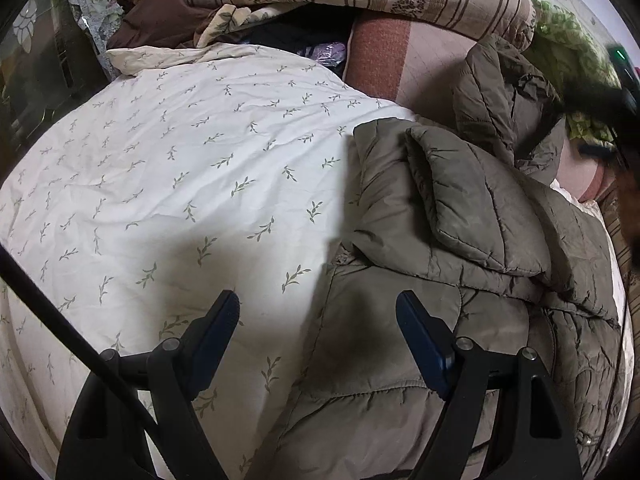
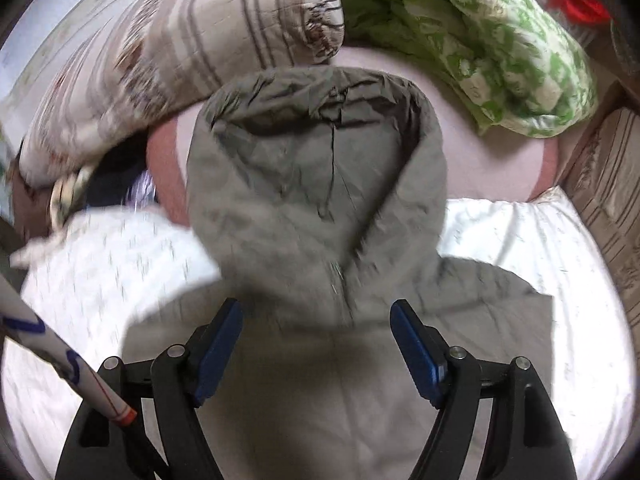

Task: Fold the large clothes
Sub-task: 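Grasp the hood with the right tool and lift it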

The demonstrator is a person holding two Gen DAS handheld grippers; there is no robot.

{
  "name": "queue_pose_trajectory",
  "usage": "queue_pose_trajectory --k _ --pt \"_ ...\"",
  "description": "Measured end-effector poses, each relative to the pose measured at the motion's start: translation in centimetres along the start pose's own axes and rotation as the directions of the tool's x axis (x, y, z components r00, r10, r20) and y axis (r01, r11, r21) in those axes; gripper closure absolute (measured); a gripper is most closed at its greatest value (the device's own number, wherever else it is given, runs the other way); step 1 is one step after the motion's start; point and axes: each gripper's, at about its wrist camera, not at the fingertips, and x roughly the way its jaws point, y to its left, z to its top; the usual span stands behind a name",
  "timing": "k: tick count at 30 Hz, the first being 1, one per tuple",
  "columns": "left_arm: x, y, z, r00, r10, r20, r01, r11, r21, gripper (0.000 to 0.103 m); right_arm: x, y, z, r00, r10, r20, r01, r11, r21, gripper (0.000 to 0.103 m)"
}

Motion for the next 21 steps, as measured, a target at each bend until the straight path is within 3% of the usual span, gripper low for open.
queue_pose_trajectory --k 4,9,17,18,19,21 --pt "0.8 0.2 -0.2 0.999 -0.014 -0.029 0.014 1.0 -0.003 0.023 2.6 1.4 3.8 1.0 -0.006 0.012 0.005 0.998 0.055 0.018" --pt "2.0 0.4 -0.3 0.996 -0.045 -0.075 0.044 0.999 -0.019 0.023 4.5 4.4 7.2 0.999 0.005 0.049 -0.007 0.999 0.042 0.013" --pt "2.8 0.1 -0.6 0.994 -0.041 -0.103 0.04 0.999 -0.006 0.023 9.2 7.1 10.2 0.999 -0.032 0.022 0.03 0.997 0.068 0.013" --pt "2.7 0.0 -0.5 0.994 -0.041 -0.102 0.04 0.999 -0.004 0.023 9.6 7.1 10.3 0.999 -0.038 0.016 0.037 0.997 0.073 0.021" --pt "2.7 0.0 -0.4 0.994 -0.039 -0.1 0.039 0.999 -0.003 0.023 9.7 7.1 10.3 0.999 -0.03 0.012 0.029 0.997 0.074 0.053" --pt "2.6 0.0 -0.4 0.995 -0.038 -0.096 0.038 0.999 -0.003 0.023 9.7 6.8 10.1 0.999 0.017 -0.038 -0.014 0.997 0.073 0.093"
